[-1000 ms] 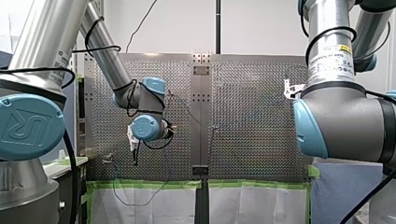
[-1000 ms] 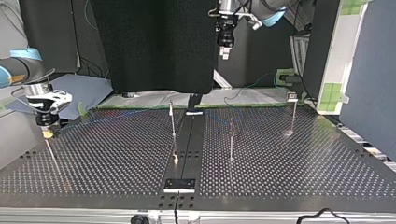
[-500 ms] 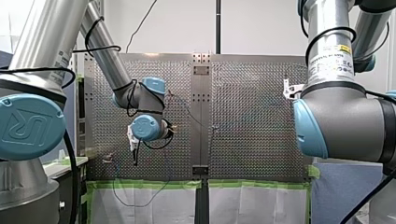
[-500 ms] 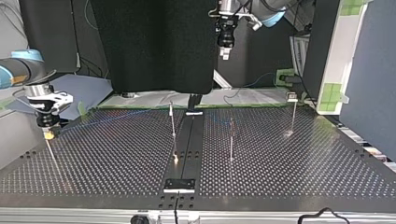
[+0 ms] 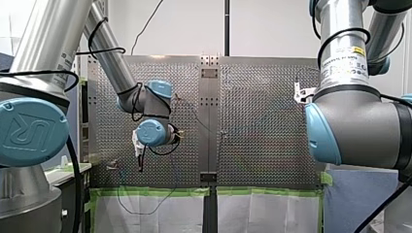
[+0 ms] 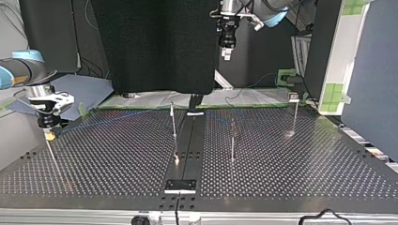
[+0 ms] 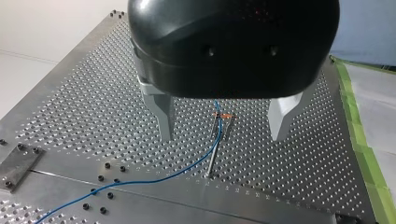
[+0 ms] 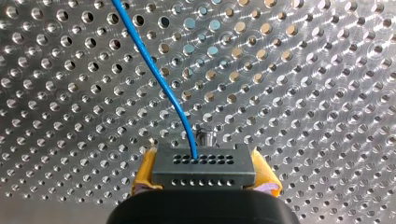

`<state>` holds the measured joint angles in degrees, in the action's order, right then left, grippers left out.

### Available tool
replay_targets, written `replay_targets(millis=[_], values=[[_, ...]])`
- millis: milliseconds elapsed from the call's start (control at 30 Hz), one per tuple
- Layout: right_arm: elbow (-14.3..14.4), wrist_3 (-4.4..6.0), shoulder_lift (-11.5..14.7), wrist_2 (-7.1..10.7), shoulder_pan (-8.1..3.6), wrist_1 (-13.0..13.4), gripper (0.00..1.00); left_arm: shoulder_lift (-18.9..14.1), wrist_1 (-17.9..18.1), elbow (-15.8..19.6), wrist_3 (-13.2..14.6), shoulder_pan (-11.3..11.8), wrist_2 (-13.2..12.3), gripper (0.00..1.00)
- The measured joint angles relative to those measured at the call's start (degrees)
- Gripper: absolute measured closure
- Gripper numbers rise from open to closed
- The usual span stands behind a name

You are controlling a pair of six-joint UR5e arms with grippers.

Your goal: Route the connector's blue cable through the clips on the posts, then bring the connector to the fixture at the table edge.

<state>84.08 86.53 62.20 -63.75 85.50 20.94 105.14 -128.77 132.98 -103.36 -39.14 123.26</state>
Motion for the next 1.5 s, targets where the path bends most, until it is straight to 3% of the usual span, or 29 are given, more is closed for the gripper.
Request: replay_targets(millis=[133,167,200,233,300,333,400,433,500,533,567,700,1500], values=[[0.0,-0.39,0.0,-0.45,0.03,0.0,1.0,0.0,0.0,0.0,0.0,0.1,0.0,0.0],[0.0,-0.5,0.0,-0.56,0.04,0.0,0.88,0.0,0.0,0.0,0.0,0.12,-0.02,0.0],[0.01,-0.62,0.0,-0.65,0.05,0.0,0.82,0.0,0.0,0.0,0.01,0.13,-0.03,0.0],[0.02,-0.77,0.0,-0.73,0.06,0.0,0.82,0.0,0.0,0.0,0.02,0.13,-0.05,0.0],[0.03,-0.98,0.0,-0.81,0.08,0.0,0.6,0.0,0.0,0.0,0.02,0.15,-0.07,0.0],[0.03,-1.05,0.0,-0.84,0.1,0.0,0.6,0.0,0.0,0.0,0.02,0.16,-0.07,0.0],[0.02,-1.26,-0.01,-0.86,0.14,0.0,0.41,0.0,0.0,0.0,0.04,0.16,-0.08,0.0],[0.01,-1.35,-0.02,-0.88,0.15,-0.01,0.41,0.0,0.0,0.0,0.04,0.16,-0.08,0.0],[-0.01,-1.55,-0.04,-0.98,0.19,-0.04,0.27,0.0,-0.03,0.0,0.07,0.17,-0.09,0.0],[-0.01,-1.62,-0.04,-1.04,0.21,-0.07,0.27,0.0,-0.04,0.0,0.07,0.17,-0.09,0.0],[-0.01,-1.67,-0.05,-1.1,0.22,-0.1,0.18,0.0,-0.05,0.0,0.08,0.17,-0.09,0.0],[-0.1,-1.83,-0.04,-1.38,0.31,-0.2,0.04,0.0,-0.07,0.01,0.09,0.16,-0.09,0.0],[-0.01,-1.83,-0.09,-2.76,0.67,-0.01,0.01,0.01,0.0,0.0,0.08,0.17,-0.08,0.0]])
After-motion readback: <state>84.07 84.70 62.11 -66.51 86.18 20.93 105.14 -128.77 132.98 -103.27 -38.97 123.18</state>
